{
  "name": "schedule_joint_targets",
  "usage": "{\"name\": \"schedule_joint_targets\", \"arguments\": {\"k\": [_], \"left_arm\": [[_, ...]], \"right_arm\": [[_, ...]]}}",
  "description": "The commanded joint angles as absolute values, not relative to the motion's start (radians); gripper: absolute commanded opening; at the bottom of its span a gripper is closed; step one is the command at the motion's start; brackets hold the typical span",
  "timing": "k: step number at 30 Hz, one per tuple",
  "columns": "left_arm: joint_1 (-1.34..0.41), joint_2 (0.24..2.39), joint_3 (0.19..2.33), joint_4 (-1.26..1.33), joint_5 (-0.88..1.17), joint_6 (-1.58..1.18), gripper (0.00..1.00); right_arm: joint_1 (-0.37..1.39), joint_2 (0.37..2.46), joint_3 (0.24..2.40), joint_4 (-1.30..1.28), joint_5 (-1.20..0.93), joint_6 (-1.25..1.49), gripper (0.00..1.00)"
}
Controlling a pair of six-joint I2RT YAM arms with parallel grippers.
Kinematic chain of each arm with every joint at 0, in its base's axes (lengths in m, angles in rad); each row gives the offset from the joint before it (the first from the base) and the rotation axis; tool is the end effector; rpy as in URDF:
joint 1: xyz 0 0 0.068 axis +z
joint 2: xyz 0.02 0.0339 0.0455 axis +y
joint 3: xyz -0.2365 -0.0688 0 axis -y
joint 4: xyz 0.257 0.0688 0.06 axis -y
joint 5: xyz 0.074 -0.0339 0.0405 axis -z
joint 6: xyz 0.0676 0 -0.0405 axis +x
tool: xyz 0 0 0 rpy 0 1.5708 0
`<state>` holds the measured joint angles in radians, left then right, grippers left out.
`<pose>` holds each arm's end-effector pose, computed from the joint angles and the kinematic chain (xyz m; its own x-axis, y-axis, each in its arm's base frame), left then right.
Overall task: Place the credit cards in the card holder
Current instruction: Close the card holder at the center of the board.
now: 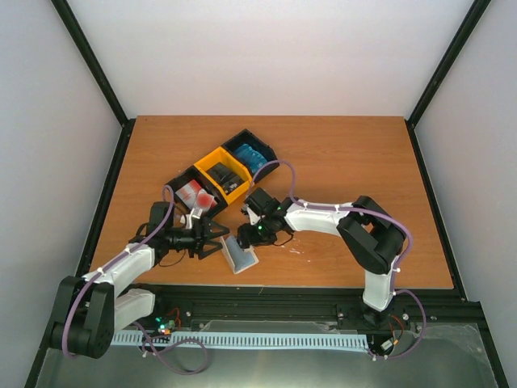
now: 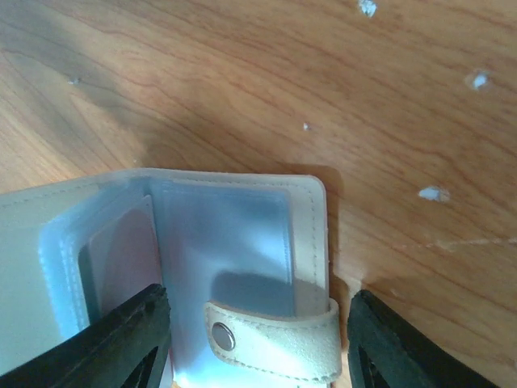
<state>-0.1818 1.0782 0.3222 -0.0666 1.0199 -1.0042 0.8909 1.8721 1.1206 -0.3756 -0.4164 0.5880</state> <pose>0.1968 -0.0947 0.1091 -0.9478 -0.2748 0.1617 -0.2514 0.3319 -0.9092 0.2159 0.3105 0.0851 -0.9275 -0.3403 -0.1545 -0.3676 0.7557 0.5421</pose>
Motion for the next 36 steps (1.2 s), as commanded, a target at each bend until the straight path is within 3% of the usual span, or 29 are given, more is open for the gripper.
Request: {"name": "schedule_joint_targets", "arguments": {"k": [1, 17, 28, 36], "left_arm": [[-0.186, 1.095, 0.316, -0.017, 1.048, -1.016, 0.8], [-0.186, 1.151, 0.334, -0.012, 1.029, -0.986, 0.79], [-0.186, 1.183, 0.353, -0.022, 1.019, -0.955, 0.79], [-0.187, 1.199, 0.351, 0.042, 1.052, -0.984, 0.79]], "right_arm": [[0.923, 1.907, 1.162, -0.531, -0.262, 0.547, 0.61], [1.022, 1.998, 1.33, -0.747, 0.07, 0.485, 0.74], [1.023, 1.972, 1.364, -0.868, 0.321, 0.588, 0.63], [0.999, 1.959, 1.356, -0.916, 0.388, 0.641, 0.56]]}}
